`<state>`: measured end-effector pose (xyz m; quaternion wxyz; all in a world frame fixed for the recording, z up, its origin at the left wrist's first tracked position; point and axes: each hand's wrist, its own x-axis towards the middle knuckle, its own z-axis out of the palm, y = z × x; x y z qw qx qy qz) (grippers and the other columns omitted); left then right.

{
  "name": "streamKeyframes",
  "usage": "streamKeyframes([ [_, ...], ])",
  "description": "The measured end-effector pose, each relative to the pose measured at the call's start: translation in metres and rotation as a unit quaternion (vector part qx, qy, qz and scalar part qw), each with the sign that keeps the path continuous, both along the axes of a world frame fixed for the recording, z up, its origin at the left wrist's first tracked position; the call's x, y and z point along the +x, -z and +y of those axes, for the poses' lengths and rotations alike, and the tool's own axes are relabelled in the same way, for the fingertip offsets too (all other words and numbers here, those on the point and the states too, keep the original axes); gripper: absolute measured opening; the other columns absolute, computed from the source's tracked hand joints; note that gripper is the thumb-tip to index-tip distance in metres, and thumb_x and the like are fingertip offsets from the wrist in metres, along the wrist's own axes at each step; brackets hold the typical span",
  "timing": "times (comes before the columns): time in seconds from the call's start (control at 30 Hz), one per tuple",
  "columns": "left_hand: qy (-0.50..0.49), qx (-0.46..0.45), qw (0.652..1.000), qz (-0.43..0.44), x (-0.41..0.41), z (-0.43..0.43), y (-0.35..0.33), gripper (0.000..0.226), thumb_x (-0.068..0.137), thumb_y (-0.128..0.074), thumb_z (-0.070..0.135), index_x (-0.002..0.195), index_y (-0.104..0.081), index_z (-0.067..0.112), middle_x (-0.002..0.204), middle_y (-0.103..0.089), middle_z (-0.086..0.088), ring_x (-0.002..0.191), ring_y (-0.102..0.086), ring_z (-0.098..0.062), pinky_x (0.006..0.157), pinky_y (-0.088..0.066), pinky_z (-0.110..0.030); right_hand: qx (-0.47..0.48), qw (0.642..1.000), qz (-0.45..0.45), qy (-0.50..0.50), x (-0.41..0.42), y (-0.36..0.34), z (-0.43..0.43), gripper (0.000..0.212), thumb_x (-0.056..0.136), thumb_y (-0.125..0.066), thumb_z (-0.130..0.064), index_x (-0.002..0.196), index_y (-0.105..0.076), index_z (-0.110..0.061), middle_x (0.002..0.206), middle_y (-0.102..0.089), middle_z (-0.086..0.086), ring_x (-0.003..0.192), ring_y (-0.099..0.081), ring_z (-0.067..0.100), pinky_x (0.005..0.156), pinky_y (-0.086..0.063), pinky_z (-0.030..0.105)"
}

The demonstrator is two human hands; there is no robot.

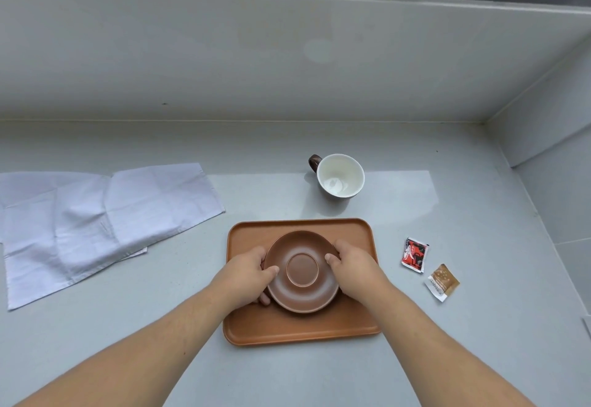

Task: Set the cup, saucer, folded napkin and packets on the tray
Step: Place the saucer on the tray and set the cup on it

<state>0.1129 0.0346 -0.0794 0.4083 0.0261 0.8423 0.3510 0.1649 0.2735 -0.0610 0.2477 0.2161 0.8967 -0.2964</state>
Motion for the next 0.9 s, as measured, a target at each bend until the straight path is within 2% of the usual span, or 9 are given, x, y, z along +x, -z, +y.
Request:
streamKeyframes([
  [0.1, 0.003, 0.004, 1.0, 0.004, 0.0003, 0.0004, -0.0001, 0.014, 0.097, -0.057, 0.037, 0.094, -0.054, 0.024, 0.063, -0.076, 0.006, 0.056, -0.077, -0.012, 0.064, -0.062, -0.038, 0.0, 1.0, 0.0, 0.0, -0.0009, 0.0016, 0.0006, 0.014, 0.102, -0.05, -0.036, 0.097, -0.047, -0.023, 0.092, -0.064, 0.004, 0.089, -0.061, 0.029, 0.072, -0.05, 0.036],
  [0.23, 0.008, 0.0, 1.0, 0.008, 0.0005, 0.0023, -0.0027, 0.015, 0.096, -0.056, 0.037, 0.095, -0.054, 0.022, 0.062, -0.076, 0.002, 0.055, -0.077, -0.012, 0.071, -0.063, -0.043, 0.005, 1.0, -0.007, -0.002, -0.0026, 0.0031, 0.0004, 0.018, 0.101, -0.05, -0.036, 0.096, -0.051, -0.019, 0.089, -0.064, 0.003, 0.085, -0.061, 0.028, 0.075, -0.053, 0.038],
  [0.37, 0.007, -0.006, 1.0, -0.007, -0.0019, 0.0047, -0.0043, 0.014, 0.097, -0.055, 0.036, 0.094, -0.053, 0.023, 0.067, -0.078, -0.003, 0.057, -0.078, -0.015, 0.07, -0.066, -0.045, -0.013, 1.0, -0.02, 0.002, -0.0054, 0.003, 0.0003, 0.018, 0.101, -0.05, -0.036, 0.106, -0.055, -0.019, 0.094, -0.065, 0.004, 0.086, -0.066, 0.032, 0.078, -0.059, 0.042],
  [0.5, 0.007, -0.005, 1.0, -0.014, -0.0037, 0.0063, -0.0039, 0.013, 0.098, -0.056, 0.034, 0.095, -0.053, 0.021, 0.072, -0.078, -0.009, 0.058, -0.078, -0.017, 0.067, -0.066, -0.046, -0.011, 1.0, -0.023, 0.004, -0.0058, 0.0029, 0.0007, 0.017, 0.1, -0.05, -0.037, 0.105, -0.053, -0.021, 0.098, -0.066, 0.007, 0.089, -0.068, 0.036, 0.079, -0.06, 0.046],
  [0.9, -0.006, -0.004, 1.0, -0.022, -0.0036, 0.0057, -0.0023, 0.013, 0.098, -0.057, 0.034, 0.096, -0.055, 0.021, 0.072, -0.079, -0.007, 0.058, -0.078, -0.017, 0.063, -0.065, -0.04, -0.005, 1.0, -0.022, 0.005, -0.0058, 0.0065, 0.0008, 0.016, 0.099, -0.05, -0.038, 0.093, -0.05, -0.023, 0.084, -0.061, 0.001, 0.077, -0.066, 0.032, 0.074, -0.061, 0.045],
])
